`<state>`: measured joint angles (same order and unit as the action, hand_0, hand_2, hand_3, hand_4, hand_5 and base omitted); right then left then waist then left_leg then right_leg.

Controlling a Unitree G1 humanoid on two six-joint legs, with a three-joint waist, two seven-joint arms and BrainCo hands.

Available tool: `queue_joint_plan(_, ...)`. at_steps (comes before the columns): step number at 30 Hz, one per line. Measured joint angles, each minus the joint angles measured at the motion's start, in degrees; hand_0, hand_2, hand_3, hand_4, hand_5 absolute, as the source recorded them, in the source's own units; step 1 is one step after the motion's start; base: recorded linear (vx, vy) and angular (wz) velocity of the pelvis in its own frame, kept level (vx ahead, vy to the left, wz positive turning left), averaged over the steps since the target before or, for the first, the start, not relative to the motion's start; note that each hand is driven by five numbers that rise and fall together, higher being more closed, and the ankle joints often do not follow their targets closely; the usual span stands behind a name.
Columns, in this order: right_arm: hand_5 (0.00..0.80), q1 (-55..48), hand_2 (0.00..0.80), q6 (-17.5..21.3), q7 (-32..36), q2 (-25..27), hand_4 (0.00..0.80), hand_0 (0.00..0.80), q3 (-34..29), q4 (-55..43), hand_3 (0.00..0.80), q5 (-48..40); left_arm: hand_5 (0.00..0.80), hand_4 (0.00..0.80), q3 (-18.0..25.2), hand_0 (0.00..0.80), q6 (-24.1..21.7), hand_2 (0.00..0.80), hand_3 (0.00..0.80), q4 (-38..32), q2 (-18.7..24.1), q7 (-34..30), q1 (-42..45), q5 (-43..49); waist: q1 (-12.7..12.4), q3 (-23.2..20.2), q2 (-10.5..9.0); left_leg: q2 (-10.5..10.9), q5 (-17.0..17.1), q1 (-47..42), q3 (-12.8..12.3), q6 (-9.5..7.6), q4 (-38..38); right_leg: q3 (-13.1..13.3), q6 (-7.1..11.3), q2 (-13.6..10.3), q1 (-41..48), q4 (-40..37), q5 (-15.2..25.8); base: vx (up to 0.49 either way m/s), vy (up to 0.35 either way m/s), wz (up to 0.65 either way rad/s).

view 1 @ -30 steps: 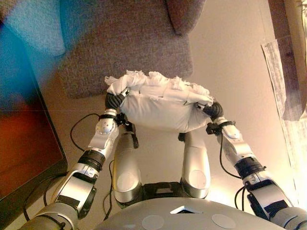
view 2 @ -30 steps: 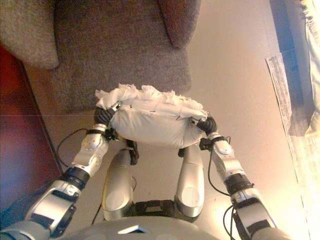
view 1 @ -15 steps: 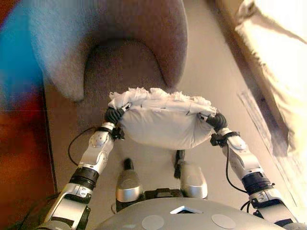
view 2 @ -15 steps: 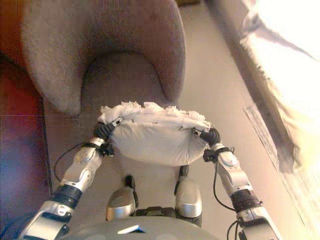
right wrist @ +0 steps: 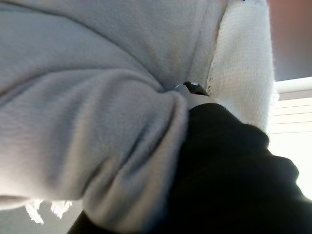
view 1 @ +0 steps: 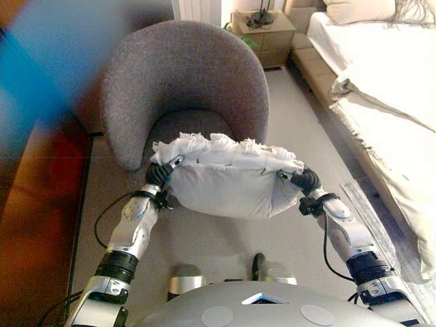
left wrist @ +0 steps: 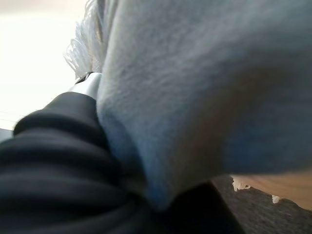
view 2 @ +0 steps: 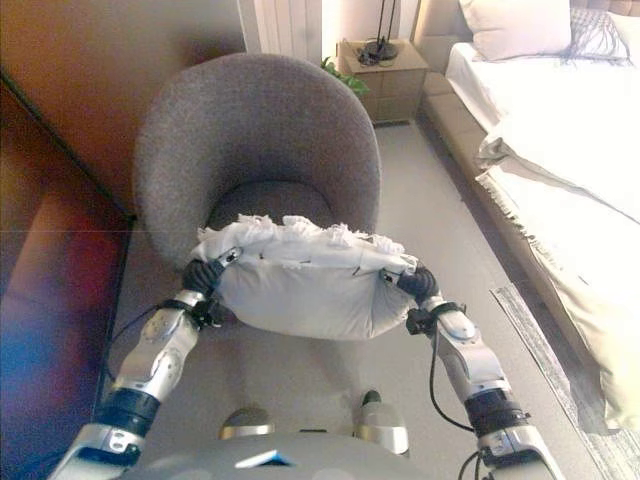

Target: Pick up the cushion and take it to the sofa

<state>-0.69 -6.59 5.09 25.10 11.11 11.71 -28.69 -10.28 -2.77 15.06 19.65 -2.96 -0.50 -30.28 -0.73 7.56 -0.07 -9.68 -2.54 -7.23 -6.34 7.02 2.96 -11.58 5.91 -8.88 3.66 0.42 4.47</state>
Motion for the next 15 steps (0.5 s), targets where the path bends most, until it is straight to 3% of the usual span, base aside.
queue_joint_plan(2, 0.800, -0.86, 0.800, 0.00, -0.22, 0.04, 0.800, 0.800, 0.00, 0.00, 0.800, 0.00, 0.800, 0.800, -0.02, 0.800, 0.46, 0.800, 0.800, -0.01, -0.23, -0.72, 0.58, 0.00, 0.04, -0.92, -0.06, 1.35, 0.83, -0.18, 0.42, -0.75, -1.55, 0.09, 0.57, -1.06, -0.08, -0.42, 0.36, 0.013, 0.146, 0.10)
queue_joint_plan(8, 0.800, -1.54, 0.800, 0.00, -0.42, -2.21, 0.800, 0.800, 0.06, 0.09, 0.800, 0.00, 0.800, 0.800, 0.76, 0.800, 1.03, 0.800, 0.800, -0.18, 0.83, -1.15, 0.98, 0.01, -0.18, -3.47, -1.57, 3.50, 2.74, -1.67, -0.05, 0.02, -5.39, 1.24, 1.99, -2.33, 0.20, -3.31, 2.32, -0.004, 0.161, -0.02)
queue_joint_plan(15, 0.800, -1.48, 0.800, 0.35, 1.18, -4.17, 0.800, 0.800, 0.18, 1.19, 0.800, -0.18, 0.800, 0.800, 1.13, 0.800, 1.09, 0.800, 0.800, -0.40, 2.15, 0.63, 0.57, 0.00, 0.04, -4.58, -4.09, 4.22, 3.01, -4.18, -3.24, -0.43, -7.90, 3.33, 2.28, -2.58, -0.52, -2.59, 2.57, -0.020, 0.123, -0.22)
